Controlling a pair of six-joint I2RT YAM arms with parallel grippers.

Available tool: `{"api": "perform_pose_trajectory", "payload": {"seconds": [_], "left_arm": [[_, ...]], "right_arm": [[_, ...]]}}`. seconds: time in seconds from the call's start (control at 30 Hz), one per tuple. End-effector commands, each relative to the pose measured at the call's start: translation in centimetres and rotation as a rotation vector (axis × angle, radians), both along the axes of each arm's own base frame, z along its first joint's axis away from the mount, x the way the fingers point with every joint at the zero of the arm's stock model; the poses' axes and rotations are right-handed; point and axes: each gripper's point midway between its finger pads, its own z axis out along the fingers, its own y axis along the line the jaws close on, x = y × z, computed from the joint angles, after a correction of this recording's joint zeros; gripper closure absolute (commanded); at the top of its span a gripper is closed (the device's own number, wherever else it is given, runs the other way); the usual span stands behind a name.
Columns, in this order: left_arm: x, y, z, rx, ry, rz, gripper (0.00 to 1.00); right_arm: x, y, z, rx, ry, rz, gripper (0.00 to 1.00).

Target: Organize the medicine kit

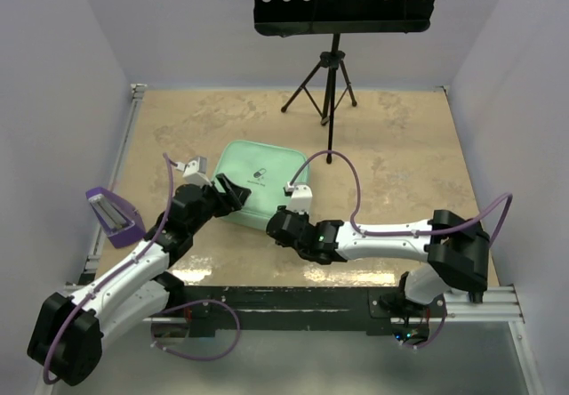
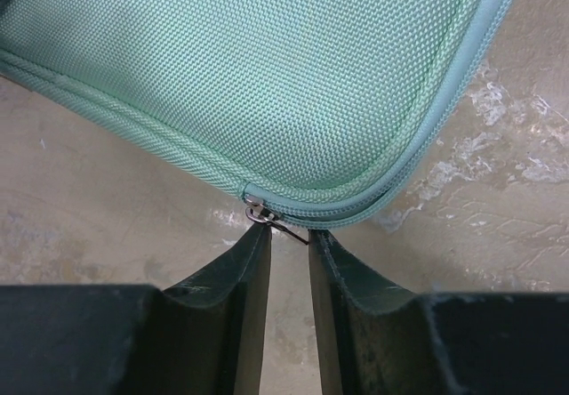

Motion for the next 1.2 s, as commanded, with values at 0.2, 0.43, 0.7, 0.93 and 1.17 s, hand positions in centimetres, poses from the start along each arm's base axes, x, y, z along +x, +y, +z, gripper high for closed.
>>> {"api": "perform_pose_trajectory", "payload": {"seconds": [0.2,0.43,0.7,0.93,1.17], "left_arm": [[-0.5,0.7,-1.0,0.040,0.037,0.016,0.24],[-0.7,0.7,-1.1,0.041,0.040,0.011,0.24],[-0.9,0.9,-1.0,0.043,0.037,0.012,0.23],[-1.3,0.9,-0.9,0.040,0.042,0.007,0.23],[-2.4,1.6,-0.2,0.013,0.083,0.040,0.08]], "right_arm": [[1.0,0.3,2.2,0.060,-0.064,-0.041,0.80],[1.2,0.9,1.6,0.045,-0.056,-0.034,0.69],[1.5,0.9,1.7,0.052,-0.061,-0.061,0.78],[1.1,-0.4,2.0,0.053,-0.067,-0.061,1.00],[1.0,-2.6,2.3,-0.070,-0.125,0.007,1.00]]}}
